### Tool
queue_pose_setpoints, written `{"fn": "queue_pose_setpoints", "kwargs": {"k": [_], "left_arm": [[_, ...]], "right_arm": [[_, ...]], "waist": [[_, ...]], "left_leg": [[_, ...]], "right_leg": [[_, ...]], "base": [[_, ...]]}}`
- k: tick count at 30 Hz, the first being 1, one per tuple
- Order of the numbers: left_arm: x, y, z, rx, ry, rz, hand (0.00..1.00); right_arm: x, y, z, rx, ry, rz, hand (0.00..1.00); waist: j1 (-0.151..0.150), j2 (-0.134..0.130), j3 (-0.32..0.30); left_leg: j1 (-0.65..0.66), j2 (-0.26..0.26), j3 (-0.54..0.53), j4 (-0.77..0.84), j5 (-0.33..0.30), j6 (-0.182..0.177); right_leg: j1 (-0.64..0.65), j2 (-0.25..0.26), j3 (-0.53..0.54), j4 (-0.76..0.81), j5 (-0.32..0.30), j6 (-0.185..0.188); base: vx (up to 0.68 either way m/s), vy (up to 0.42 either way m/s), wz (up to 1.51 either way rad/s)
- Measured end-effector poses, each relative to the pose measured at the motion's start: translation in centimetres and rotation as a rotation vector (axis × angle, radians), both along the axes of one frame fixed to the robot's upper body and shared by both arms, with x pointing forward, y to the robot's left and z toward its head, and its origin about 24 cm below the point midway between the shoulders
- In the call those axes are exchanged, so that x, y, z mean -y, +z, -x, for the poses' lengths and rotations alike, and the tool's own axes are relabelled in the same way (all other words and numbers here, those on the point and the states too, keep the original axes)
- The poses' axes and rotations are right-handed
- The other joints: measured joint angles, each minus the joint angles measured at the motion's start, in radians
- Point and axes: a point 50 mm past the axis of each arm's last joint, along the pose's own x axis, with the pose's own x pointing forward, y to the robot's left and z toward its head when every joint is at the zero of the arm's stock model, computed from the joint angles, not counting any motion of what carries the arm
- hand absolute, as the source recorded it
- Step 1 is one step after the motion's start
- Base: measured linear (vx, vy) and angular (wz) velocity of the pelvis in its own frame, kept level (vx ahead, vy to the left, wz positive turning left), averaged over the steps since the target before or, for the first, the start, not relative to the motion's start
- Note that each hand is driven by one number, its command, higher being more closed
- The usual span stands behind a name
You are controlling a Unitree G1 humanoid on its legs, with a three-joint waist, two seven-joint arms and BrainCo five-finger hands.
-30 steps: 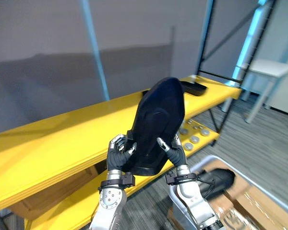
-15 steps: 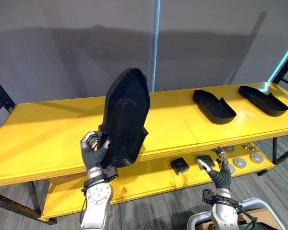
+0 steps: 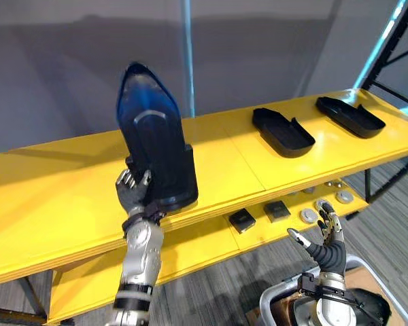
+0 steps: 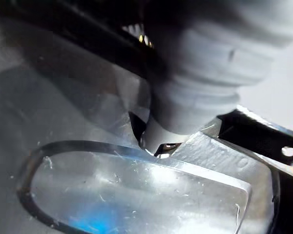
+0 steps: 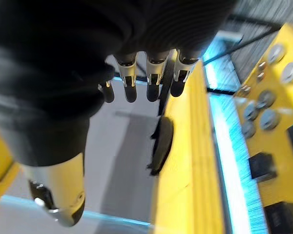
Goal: Walk over and take plastic housings, then place them on the shelf
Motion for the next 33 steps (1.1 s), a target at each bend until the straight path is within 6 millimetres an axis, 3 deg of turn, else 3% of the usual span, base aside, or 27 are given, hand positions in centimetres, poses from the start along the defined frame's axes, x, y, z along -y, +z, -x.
{"fn": "queue_pose_setpoints", "kwargs": {"k": [5, 11, 19, 26, 33], "left_arm": [[1.1, 1.4, -2.1, 0.002, -0.100, 0.078, 1.00], [2.0, 1.8, -4.0, -0.086, -0.152, 0.037, 1.00], [1.4, 2.4, -4.5, -0.142, -0.100, -0.079, 1.00], [0.3, 1.7, -4.5, -0.223, 0.001, -0.100, 1.00], [-1.2, 1.6, -4.2, -0.260, 0.107, -0.065, 1.00]], "right_arm": [[-1.3, -0.6, 0.1, -0.050, 0.095, 0.032, 0.00], [-3.2, -0.9, 0.1, -0.072, 0.211, 0.041, 0.00], [-3.9, -1.3, 0.3, -0.094, 0.250, 0.044, 0.00], [-4.2, -1.8, 0.8, -0.120, 0.267, 0.042, 0.00], [-4.2, -2.2, 0.9, -0.140, 0.267, 0.042, 0.00]], "waist": [[-0.015, 0.024, 0.015], [-0.016, 0.028, 0.047], [-0.015, 0.030, 0.077], [-0.014, 0.032, 0.092], [0.010, 0.032, 0.107]], "left_leg": [[0.003, -0.002, 0.027, -0.004, 0.002, 0.002], [-0.012, -0.001, 0.032, -0.004, 0.002, 0.001], [-0.010, -0.003, 0.046, -0.004, 0.004, 0.002], [-0.012, -0.003, 0.025, -0.009, 0.021, 0.001], [-0.018, -0.001, 0.020, -0.012, 0.030, 0.003]], "right_leg": [[-0.001, -0.001, 0.023, -0.017, 0.003, -0.001], [-0.015, -0.001, 0.028, -0.025, 0.009, -0.003], [-0.018, -0.002, 0.043, -0.026, 0.011, -0.002], [-0.012, -0.003, 0.022, -0.029, 0.015, -0.005], [-0.014, 0.000, 0.018, -0.035, 0.026, -0.011]], "base": [[0.06, 0.023, -0.13], [0.01, 0.007, -0.02], [0.00, 0.009, -0.04], [-0.02, 0.003, 0.08], [-0.01, 0.004, 0.02]]}}
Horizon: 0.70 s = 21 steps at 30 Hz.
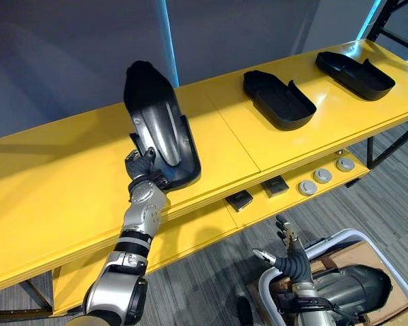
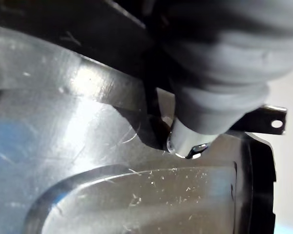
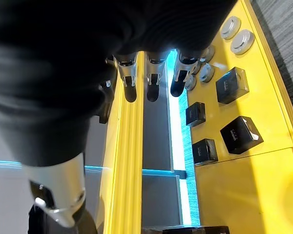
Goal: Walk over and take plastic housings, then place them on the shelf
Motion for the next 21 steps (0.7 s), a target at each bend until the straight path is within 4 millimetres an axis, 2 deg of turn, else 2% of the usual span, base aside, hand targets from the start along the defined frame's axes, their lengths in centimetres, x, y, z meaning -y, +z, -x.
{"fn": "queue_pose_setpoints", "kwargs": {"k": [1, 10, 13, 17, 21], "left_arm": [[-0.3, 0.0, 0.1, -0.002, 0.017, 0.005, 0.00], [-1.0, 0.3, 0.0, 0.008, 0.008, -0.025, 0.00], [-1.5, 1.2, -0.8, 0.002, -0.013, -0.074, 0.00], [-2.0, 3.5, -1.8, 0.028, -0.057, -0.124, 0.00], [-2.7, 4.1, -2.0, 0.037, -0.072, -0.161, 0.00]], "right_arm": [[0.0, 0.0, 0.0, 0.001, 0.001, 0.000, 0.00], [-0.4, -0.3, -0.2, -0.013, 0.018, -0.003, 0.00], [-0.7, -0.4, -0.2, -0.017, 0.028, -0.006, 0.00], [-0.9, -0.5, -0.1, -0.018, 0.035, -0.011, 0.00], [-0.9, -0.5, -0.1, -0.019, 0.040, -0.012, 0.00]], "waist": [[0.001, 0.000, 0.000], [0.005, -0.002, 0.001], [0.005, -0.006, 0.004], [-0.002, -0.029, 0.019], [-0.003, -0.032, 0.021]], "left_leg": [[-0.004, 0.000, -0.001, 0.000, 0.001, 0.000], [-0.007, 0.001, -0.002, -0.022, 0.023, -0.002], [-0.012, 0.002, 0.000, -0.035, 0.028, -0.003], [-0.022, 0.003, 0.002, -0.040, 0.031, -0.005], [-0.026, 0.002, 0.008, -0.041, 0.033, -0.005]], "right_leg": [[-0.002, 0.000, -0.002, -0.001, 0.002, 0.000], [-0.005, 0.002, -0.005, -0.019, 0.018, -0.002], [-0.018, 0.004, -0.004, -0.019, 0.024, -0.005], [-0.031, 0.006, -0.001, -0.019, 0.031, -0.006], [-0.038, 0.006, 0.006, -0.019, 0.034, -0.005]], "base": [[-0.01, 0.010, 0.07], [0.00, 0.004, 0.01], [0.00, 0.009, -0.01], [0.00, 0.018, 0.00], [0.02, 0.037, -0.05]]}}
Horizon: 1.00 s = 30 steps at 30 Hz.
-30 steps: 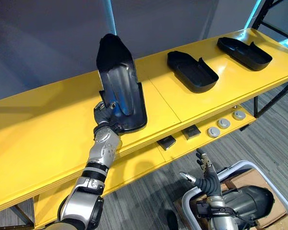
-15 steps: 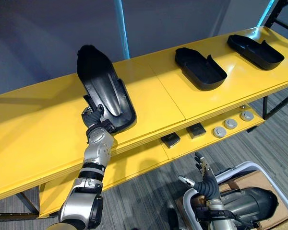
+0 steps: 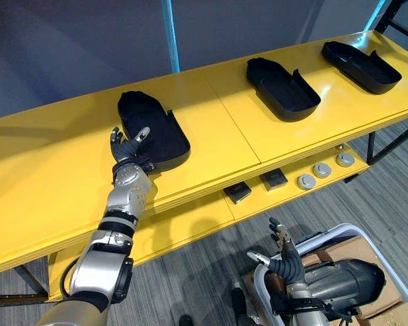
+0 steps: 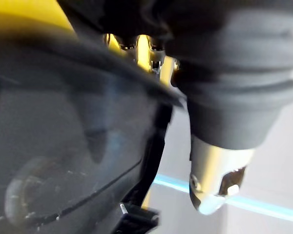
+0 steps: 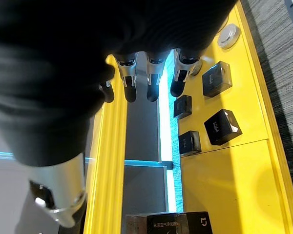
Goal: Walk over and take plastic housings, then place them on the shelf
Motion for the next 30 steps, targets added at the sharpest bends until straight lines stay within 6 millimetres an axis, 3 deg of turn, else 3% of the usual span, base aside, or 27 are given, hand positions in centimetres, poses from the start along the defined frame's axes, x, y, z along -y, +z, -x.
{"fn": "queue_pose_setpoints", "kwargs": {"k": [6, 10, 11, 13, 14, 17, 18, 20, 23, 26, 30], "left_arm": [[-1.3, 0.3, 0.0, -0.040, 0.028, -0.127, 0.00], [-2.4, 2.4, 0.7, 0.002, 0.168, -0.302, 0.00], [-2.5, 4.8, 1.6, 0.102, 0.239, -0.368, 0.00], [-2.2, 7.2, 3.3, 0.238, 0.307, -0.425, 0.00], [-2.0, 8.8, 5.7, 0.373, 0.375, -0.474, 0.00], [-1.3, 8.7, 9.7, 0.534, 0.448, -0.513, 0.00], [-1.0, 7.7, 11.0, 0.560, 0.465, -0.516, 0.00], [-0.3, 3.1, 14.0, 0.508, 0.457, -0.506, 0.00], [1.5, -1.5, 17.2, 0.424, 0.373, -0.442, 0.00], [2.8, -2.4, 19.6, 0.461, 0.304, -0.418, 0.00], [2.8, -4.1, 21.4, 0.419, 0.291, -0.384, 0.00]], "right_arm": [[-0.1, 0.0, 0.0, -0.003, 0.021, -0.003, 0.00], [-0.3, 0.2, 0.1, 0.015, 0.055, -0.027, 0.00], [-0.4, 0.3, 0.2, 0.024, 0.063, -0.030, 1.00], [-0.3, 0.2, 0.2, 0.024, 0.069, -0.045, 1.00], [-0.2, 0.4, 0.2, 0.032, 0.069, -0.043, 1.00], [0.2, 1.5, 0.0, 0.090, 0.057, -0.038, 1.00], [0.4, 2.2, -0.1, 0.126, 0.050, -0.035, 1.00], [0.4, 4.8, -0.8, 0.260, 0.047, -0.040, 1.00], [-0.3, 7.5, -2.2, 0.417, 0.073, -0.057, 1.00], [-1.3, 8.6, -3.6, 0.474, 0.111, -0.077, 1.00], [-2.4, 7.7, -6.6, 0.427, 0.139, -0.061, 1.00]], "waist": [[0.001, 0.000, 0.000], [0.005, -0.002, 0.000], [0.010, -0.002, 0.000], [0.014, -0.002, 0.000], [0.015, -0.002, 0.000], [0.027, 0.002, -0.010], [0.032, 0.002, -0.015], [0.052, 0.002, -0.023], [0.084, 0.001, -0.047], [0.106, 0.005, -0.068], [0.127, 0.028, -0.090]], "left_leg": [[0.008, 0.000, 0.001, 0.000, 0.005, -0.002], [0.024, 0.000, -0.002, 0.003, 0.005, -0.002], [0.022, -0.001, -0.008, 0.003, 0.006, -0.001], [0.029, 0.000, -0.010, 0.002, 0.006, -0.001], [0.050, 0.001, -0.012, -0.003, 0.007, -0.002], [0.057, 0.001, -0.025, -0.013, 0.007, -0.002], [0.058, 0.001, -0.029, -0.021, 0.007, -0.002], [0.068, 0.000, -0.035, -0.042, 0.013, -0.003], [0.068, -0.001, -0.051, -0.060, 0.023, -0.003], [0.066, -0.002, -0.070, -0.077, 0.037, -0.004], [0.044, -0.011, -0.120, -0.083, 0.057, -0.002]], "right_leg": [[0.007, 0.000, 0.001, 0.000, 0.000, 0.000], [0.027, -0.001, -0.002, 0.000, 0.000, 0.000], [0.028, -0.002, -0.007, 0.000, 0.000, 0.000], [0.037, -0.001, -0.016, 0.000, 0.000, 0.000], [0.058, 0.000, -0.025, 0.000, 0.000, 0.000], [0.068, 0.000, -0.033, 0.000, -0.003, 0.000], [0.068, 0.000, -0.037, 0.000, -0.005, 0.001], [0.073, -0.001, -0.051, 0.000, -0.006, 0.002], [0.073, -0.002, -0.067, 0.000, -0.008, 0.003], [0.073, -0.006, -0.088, 0.000, -0.010, 0.004], [0.073, -0.021, -0.139, 0.000, -0.014, 0.010]], "base": [[0.03, 0.041, -0.02], [0.01, 0.051, 0.03], [0.00, 0.051, 0.10], [0.01, 0.038, 0.10], [0.02, 0.031, 0.05], [0.01, 0.046, 0.10], [0.00, 0.033, 0.16], [0.00, 0.028, 0.15], [0.00, 0.013, 0.17], [0.01, 0.014, 0.21], [0.01, 0.019, 0.36]]}}
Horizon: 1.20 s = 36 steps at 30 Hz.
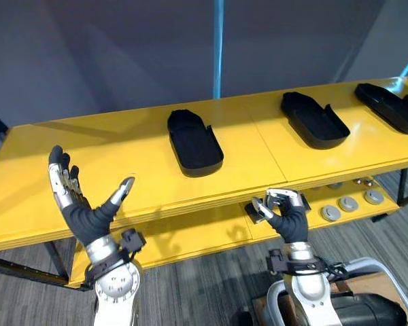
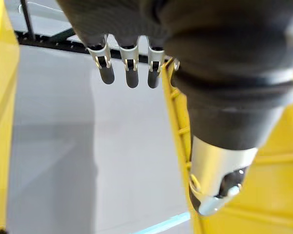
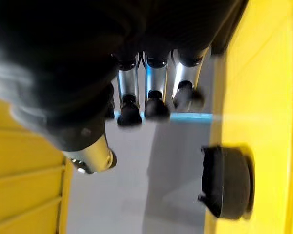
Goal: Walk over and take plastic housings, then place them on the shelf
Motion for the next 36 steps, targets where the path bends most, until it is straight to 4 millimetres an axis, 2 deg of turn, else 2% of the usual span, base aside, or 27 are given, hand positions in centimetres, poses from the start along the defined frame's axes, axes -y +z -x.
{"fn": "queue_pose_setpoints", "kwargs": {"k": [1, 5, 8, 9, 11, 20, 25, 29, 33, 36], "left_arm": [[-0.1, -0.3, 0.2, -0.015, -0.004, 0.008, 0.00], [-0.1, -2.5, 1.0, -0.114, -0.085, 0.095, 0.00], [-0.2, -3.6, 1.3, -0.152, -0.125, 0.138, 0.00], [-0.2, -3.7, 1.4, -0.155, -0.131, 0.146, 0.00], [-0.1, -4.0, 1.3, -0.167, -0.159, 0.157, 0.00], [0.6, -4.4, 1.0, -0.177, -0.233, 0.185, 0.00], [1.0, -4.4, 0.8, -0.167, -0.266, 0.222, 0.00], [2.1, -4.4, 0.5, -0.166, -0.342, 0.233, 0.00], [2.2, -4.3, 0.3, -0.161, -0.363, 0.233, 0.00], [2.4, -3.9, -0.1, -0.139, -0.387, 0.226, 0.00]], "right_arm": [[-0.1, -0.2, -0.5, -0.012, 0.000, 0.005, 1.00], [-0.6, -0.4, -4.2, -0.065, -0.007, 0.019, 1.00], [-0.9, 0.2, -6.1, -0.077, -0.022, 0.026, 1.00], [-1.1, 0.3, -6.4, -0.076, -0.021, 0.027, 1.00], [-1.2, 0.4, -7.1, -0.097, -0.022, 0.016, 1.00], [-0.9, 1.3, -9.5, -0.133, -0.049, 0.010, 1.00], [0.1, 2.3, -10.9, -0.142, -0.098, 0.016, 1.00], [1.1, 4.0, -12.1, -0.123, -0.128, 0.017, 1.00], [1.7, 5.3, -12.8, -0.114, -0.138, 0.000, 1.00], [2.4, 6.2, -13.1, -0.093, -0.150, 0.018, 1.00]], "waist": [[0.003, 0.001, 0.000], [0.047, 0.003, 0.001], [0.076, 0.009, 0.005], [0.079, 0.012, 0.007], [0.103, 0.019, 0.014], [0.109, 0.025, 0.044], [0.118, 0.027, 0.061], [0.131, 0.029, 0.079], [0.134, 0.037, 0.087], [0.147, 0.046, 0.100]], "left_leg": [[-0.004, -0.001, -0.007, 0.000, 0.003, -0.001], [-0.032, -0.008, -0.063, 0.000, 0.025, -0.002], [-0.056, -0.015, -0.098, 0.000, 0.038, -0.004], [-0.062, -0.016, -0.104, 0.000, 0.040, -0.004], [-0.072, -0.020, -0.116, 0.000, 0.046, -0.003], [-0.089, -0.030, -0.140, 0.000, 0.057, 0.001], [-0.098, -0.029, -0.146, 0.001, 0.060, 0.001], [-0.102, -0.027, -0.148, 0.002, 0.061, 0.000], [-0.115, -0.026, -0.150, 0.011, 0.061, 0.000], [-0.120, -0.025, -0.152, 0.019, 0.061, 0.000]], "right_leg": [[0.000, -0.001, -0.007, 0.000, 0.000, 0.000], [-0.004, -0.012, -0.061, 0.000, -0.001, 0.002], [-0.011, -0.019, -0.093, 0.000, -0.002, 0.002], [-0.014, -0.020, -0.101, 0.001, -0.002, 0.002], [-0.017, -0.026, -0.114, 0.001, -0.002, 0.002], [-0.022, -0.034, -0.138, 0.002, -0.005, 0.006], [-0.027, -0.032, -0.142, 0.002, -0.005, 0.006], [-0.030, -0.029, -0.144, 0.002, -0.005, 0.006], [-0.035, -0.027, -0.145, 0.002, -0.004, 0.005], [-0.036, -0.025, -0.148, 0.002, -0.004, 0.005]], "base": [[0.00, 0.021, 0.42], [-0.02, 0.013, 0.40], [-0.03, 0.014, 0.37], [-0.03, 0.007, 0.33], [-0.03, 0.006, 0.20], [-0.01, -0.001, 0.09], [0.00, -0.016, 0.03], [0.00, -0.006, 0.01], [-0.01, -0.026, 0.02], [0.00, -0.009, 0.01]]}}
